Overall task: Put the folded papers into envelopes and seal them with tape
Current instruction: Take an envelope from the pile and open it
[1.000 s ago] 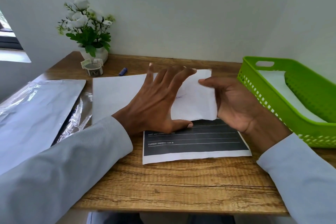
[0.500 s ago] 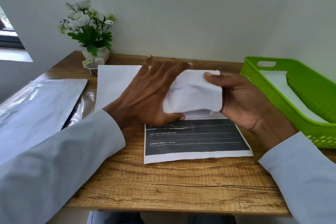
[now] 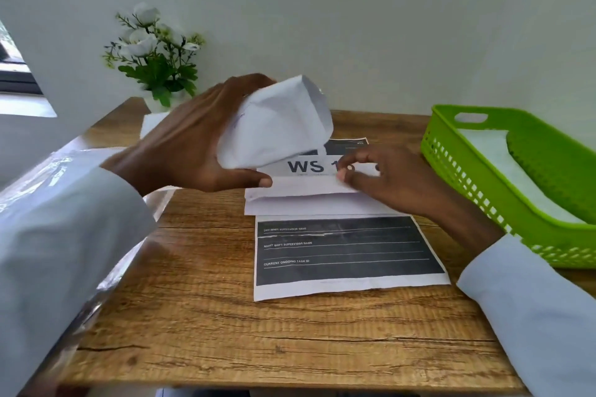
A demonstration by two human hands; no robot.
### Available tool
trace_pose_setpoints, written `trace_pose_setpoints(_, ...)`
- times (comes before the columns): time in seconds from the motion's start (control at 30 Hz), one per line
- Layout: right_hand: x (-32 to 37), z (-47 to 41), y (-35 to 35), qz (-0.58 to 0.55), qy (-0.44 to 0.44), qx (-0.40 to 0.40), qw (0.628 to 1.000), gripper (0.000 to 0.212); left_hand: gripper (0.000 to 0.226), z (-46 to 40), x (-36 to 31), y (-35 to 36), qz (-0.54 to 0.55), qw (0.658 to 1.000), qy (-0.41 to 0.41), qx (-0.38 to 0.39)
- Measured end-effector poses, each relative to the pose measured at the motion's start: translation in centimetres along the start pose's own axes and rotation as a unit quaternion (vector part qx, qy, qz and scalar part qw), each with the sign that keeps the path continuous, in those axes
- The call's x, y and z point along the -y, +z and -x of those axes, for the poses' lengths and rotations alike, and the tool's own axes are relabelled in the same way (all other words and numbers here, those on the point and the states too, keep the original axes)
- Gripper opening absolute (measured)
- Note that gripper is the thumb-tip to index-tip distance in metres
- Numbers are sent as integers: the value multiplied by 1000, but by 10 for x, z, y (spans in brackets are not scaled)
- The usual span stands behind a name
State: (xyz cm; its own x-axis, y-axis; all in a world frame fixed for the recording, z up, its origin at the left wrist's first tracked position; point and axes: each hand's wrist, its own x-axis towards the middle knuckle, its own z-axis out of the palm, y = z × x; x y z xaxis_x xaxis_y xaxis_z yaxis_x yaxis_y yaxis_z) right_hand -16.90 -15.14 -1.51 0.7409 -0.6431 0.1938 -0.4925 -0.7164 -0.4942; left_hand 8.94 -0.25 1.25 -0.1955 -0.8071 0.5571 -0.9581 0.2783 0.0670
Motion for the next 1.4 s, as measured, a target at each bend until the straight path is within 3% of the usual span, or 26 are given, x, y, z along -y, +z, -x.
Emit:
trace_pose_setpoints(0.13, 8, -4, 9, 62, 20, 116, 991, 46, 104, 9, 2, 13, 5, 999, -8, 36)
trace_pose_setpoints(0.33, 14, -13, 17, 99, 33, 140, 985, 80, 102, 15, 9, 25, 1, 999, 8, 46)
trace_pose_setpoints(0.53, 18, -31, 5, 34, 76, 245, 966, 80, 103, 17, 11, 30, -10, 999, 44, 13)
trace_pose_setpoints(0.73, 2, -28, -9, -119, 90, 164, 975, 42, 104, 20, 14, 31, -23, 999, 34, 24)
trace_pose_setpoints(0.87, -10, -15, -38, -228, 82, 113, 964, 41, 103, 21, 17, 32, -21, 999, 18, 27)
trace_pose_setpoints(1.2, -7, 10, -64, -320, -15, 23, 947, 41, 113, 25, 30, 28, -31, 999, -24, 2)
trace_pose_setpoints(1.4, 0, 11, -59, -323, -30, 50, 945, 43, 113, 25, 29, 25, -16, 999, -23, -27)
